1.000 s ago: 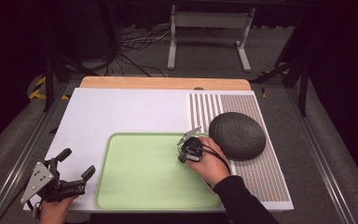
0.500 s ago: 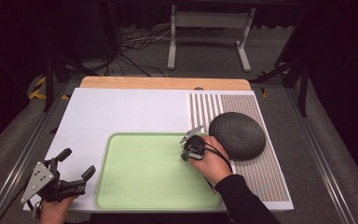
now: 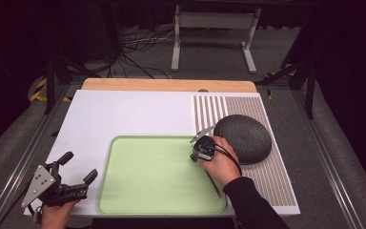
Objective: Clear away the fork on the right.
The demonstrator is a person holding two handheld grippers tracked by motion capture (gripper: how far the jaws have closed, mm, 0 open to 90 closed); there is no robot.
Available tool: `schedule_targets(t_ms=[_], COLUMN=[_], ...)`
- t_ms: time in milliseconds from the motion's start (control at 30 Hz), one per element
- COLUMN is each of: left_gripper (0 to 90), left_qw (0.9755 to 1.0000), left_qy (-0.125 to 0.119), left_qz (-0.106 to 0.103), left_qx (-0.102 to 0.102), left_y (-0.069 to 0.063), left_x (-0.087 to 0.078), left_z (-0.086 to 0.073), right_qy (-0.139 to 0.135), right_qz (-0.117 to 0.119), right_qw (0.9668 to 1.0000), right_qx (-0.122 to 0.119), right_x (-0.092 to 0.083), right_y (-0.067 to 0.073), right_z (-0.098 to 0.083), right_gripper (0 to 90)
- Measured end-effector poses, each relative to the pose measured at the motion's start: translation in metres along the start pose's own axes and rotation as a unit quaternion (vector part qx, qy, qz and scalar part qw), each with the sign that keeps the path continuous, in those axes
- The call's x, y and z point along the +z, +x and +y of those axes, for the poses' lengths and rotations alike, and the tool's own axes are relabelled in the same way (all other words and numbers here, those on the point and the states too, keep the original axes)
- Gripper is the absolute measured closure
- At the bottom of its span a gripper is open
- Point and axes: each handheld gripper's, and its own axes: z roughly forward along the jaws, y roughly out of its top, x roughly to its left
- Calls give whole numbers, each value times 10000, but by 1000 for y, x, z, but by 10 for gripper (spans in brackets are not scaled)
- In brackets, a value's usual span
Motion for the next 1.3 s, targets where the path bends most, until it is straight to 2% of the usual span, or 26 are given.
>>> schedule_targets(t_ms=[467,1300], left_gripper=[0,1], left_qw=[10000,10000], left_qy=[39,50], left_qz=[0,-15], left_qx=[-7,-12], left_y=[1,0], left_x=[0,1], left_z=[-1,0], right_qy=[-14,70], right_qz=[-146,-331], right_qw=[9996,9979], right_qx=[252,543], right_x=[-7,-16], right_y=[-14,-25], right_z=[-10,-21], right_gripper=[900,900])
